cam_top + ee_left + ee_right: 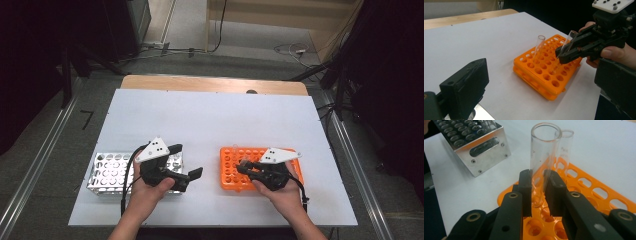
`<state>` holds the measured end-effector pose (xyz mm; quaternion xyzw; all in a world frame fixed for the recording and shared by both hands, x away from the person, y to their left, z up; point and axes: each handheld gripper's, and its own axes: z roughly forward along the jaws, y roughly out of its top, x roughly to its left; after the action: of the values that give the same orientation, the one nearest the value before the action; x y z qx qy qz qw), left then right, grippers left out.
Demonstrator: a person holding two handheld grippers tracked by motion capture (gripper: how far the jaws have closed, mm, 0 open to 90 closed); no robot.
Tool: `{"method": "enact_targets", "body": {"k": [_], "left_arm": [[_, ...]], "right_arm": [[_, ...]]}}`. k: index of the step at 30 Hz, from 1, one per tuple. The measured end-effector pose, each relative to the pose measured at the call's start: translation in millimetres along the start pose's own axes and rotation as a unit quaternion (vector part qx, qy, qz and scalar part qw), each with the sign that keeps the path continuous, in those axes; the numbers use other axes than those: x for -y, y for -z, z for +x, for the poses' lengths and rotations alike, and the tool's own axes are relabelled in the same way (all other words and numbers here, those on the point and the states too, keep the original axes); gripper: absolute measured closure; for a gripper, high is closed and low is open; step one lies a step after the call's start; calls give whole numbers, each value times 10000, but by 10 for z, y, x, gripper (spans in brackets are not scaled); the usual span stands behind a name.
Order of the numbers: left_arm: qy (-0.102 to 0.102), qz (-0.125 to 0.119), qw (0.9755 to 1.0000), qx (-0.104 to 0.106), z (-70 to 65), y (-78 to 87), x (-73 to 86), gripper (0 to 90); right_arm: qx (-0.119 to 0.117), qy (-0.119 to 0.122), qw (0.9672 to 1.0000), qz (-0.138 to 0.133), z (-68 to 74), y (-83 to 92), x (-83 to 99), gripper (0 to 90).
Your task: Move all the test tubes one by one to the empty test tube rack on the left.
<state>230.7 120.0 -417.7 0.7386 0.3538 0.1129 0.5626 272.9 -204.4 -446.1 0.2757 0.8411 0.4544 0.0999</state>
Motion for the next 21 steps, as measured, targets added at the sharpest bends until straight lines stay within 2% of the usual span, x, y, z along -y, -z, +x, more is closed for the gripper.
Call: {"method": "enact_targets", "body": {"k": [13,21], "left_arm": [[-112,57,9998,156,-111,-83,-27,0],[-139,32,9994,318,-199,-128,-48,8]], "right_arm": [[-62,204,9996,-177,120,122,-105,737],[-253,260,9990,-269,197,147,-153,737]]}}
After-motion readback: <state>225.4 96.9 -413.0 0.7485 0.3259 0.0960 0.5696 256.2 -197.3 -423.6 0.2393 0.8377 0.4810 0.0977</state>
